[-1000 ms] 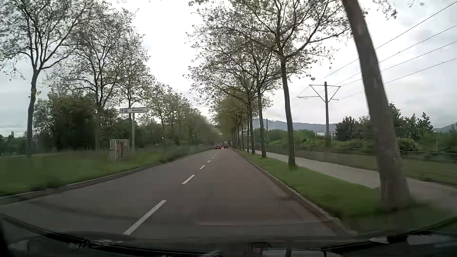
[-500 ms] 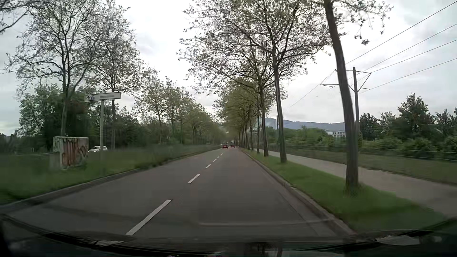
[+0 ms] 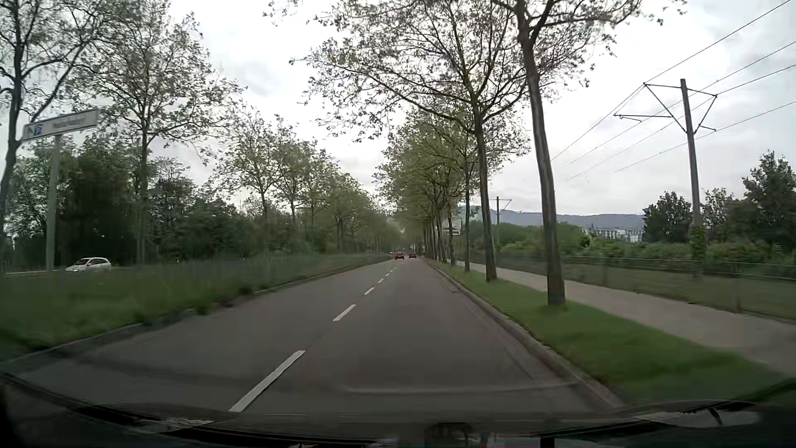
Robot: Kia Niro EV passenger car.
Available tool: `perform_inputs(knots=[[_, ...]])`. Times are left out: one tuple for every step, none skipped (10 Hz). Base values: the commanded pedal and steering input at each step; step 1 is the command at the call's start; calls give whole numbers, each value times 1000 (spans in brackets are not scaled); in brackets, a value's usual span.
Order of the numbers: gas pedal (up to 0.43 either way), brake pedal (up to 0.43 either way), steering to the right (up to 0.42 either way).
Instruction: Follow the waypoints while adhering to traffic rules and regulations
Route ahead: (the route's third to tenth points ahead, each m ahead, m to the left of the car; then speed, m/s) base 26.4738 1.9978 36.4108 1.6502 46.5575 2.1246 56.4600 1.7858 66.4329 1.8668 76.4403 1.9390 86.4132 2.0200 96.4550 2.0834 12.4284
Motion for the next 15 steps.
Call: perform_inputs(knots=[[110,0,-5],[110,0,-4],[98,0,-3],[98,0,-1],[98,0,0],[98,0,0],[98,0,0],[87,0,0],[87,0,0],[87,0,0],[87,0,0],[79,0,0],[79,0,0],[67,0,0],[67,0,0]])
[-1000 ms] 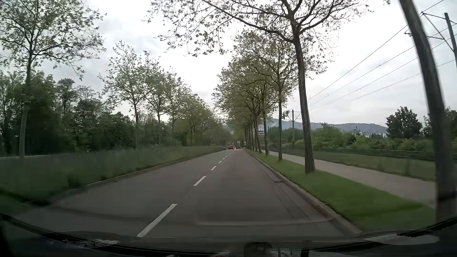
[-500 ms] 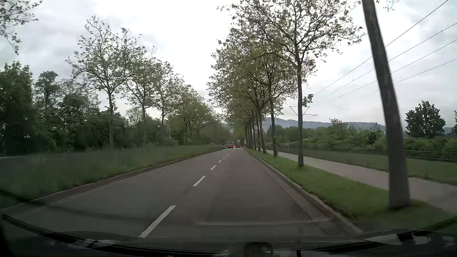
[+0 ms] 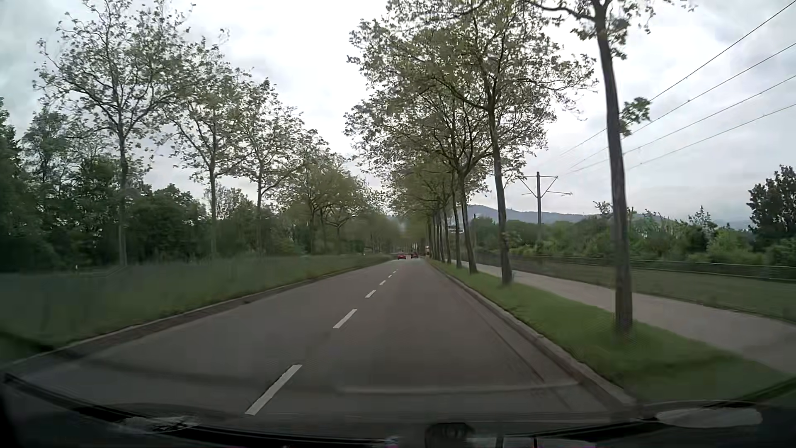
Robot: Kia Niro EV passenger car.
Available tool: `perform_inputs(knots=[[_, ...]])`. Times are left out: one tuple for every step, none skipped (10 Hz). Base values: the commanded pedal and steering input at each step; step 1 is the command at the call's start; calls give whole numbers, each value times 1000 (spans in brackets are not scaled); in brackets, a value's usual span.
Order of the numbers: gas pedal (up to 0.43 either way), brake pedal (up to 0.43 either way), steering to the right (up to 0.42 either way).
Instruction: Follow the waypoints while adhering to traffic rules and regulations
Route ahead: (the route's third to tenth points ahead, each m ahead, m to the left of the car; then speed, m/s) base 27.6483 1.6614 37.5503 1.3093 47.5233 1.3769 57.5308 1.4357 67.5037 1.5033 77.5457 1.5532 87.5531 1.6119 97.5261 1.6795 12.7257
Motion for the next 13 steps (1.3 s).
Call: perform_inputs(knots=[[67,0,0],[67,0,0],[67,0,0],[67,0,0],[67,0,0],[67,0,1],[67,0,2],[67,0,3],[67,0,3],[67,0,3],[67,0,3],[67,0,3],[67,0,3]])
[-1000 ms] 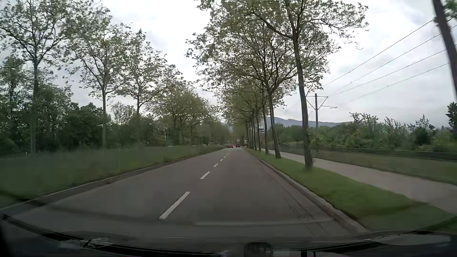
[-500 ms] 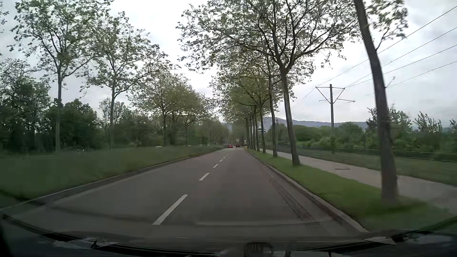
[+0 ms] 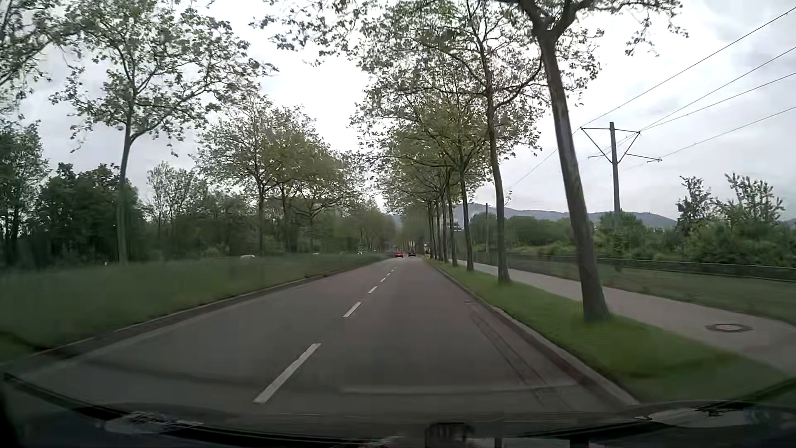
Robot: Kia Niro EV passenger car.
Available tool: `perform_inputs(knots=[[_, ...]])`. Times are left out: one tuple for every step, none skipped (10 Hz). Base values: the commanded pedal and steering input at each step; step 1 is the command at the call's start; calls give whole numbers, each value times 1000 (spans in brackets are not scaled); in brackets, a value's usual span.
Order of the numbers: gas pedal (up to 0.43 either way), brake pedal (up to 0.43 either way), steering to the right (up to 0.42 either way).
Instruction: Follow the waypoints while adhering to traffic rules and regulations
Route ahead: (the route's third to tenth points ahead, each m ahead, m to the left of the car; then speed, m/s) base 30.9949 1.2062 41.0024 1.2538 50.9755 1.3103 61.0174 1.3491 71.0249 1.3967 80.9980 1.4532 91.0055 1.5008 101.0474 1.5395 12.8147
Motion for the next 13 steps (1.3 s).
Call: perform_inputs(knots=[[67,0,3],[67,0,3],[67,0,2],[67,0,2],[67,0,1],[67,0,1],[67,0,1],[67,0,1],[67,0,1],[67,0,0],[67,0,0],[67,0,0],[67,0,0]])
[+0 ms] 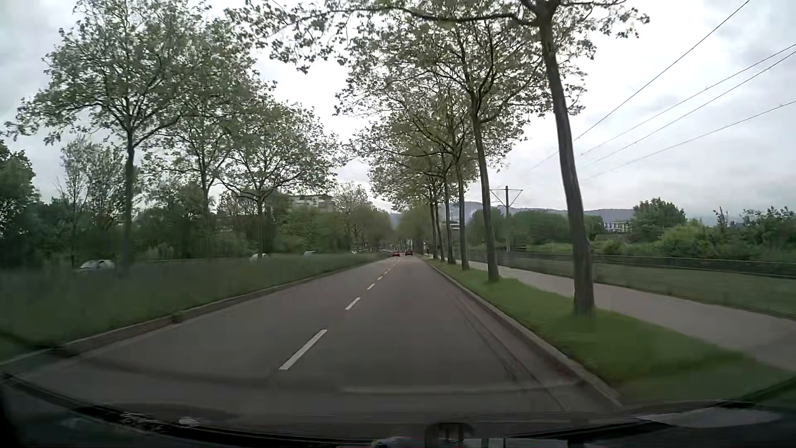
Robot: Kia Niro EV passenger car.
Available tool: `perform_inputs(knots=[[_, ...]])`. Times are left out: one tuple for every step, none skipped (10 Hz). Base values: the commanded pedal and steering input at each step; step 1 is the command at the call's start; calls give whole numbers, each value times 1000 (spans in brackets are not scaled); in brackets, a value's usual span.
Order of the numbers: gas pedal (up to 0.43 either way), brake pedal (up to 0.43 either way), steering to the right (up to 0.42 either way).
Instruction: Follow the waypoints while adhering to traffic rules and regulations
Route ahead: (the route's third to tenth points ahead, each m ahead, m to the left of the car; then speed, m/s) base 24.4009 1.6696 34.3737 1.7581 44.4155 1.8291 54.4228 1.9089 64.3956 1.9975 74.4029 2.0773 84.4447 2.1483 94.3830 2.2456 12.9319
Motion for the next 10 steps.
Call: perform_inputs(knots=[[67,0,0],[67,0,0],[67,0,0],[67,0,0],[67,0,0],[67,0,0],[67,0,0],[67,0,0],[67,0,0],[67,0,0]])
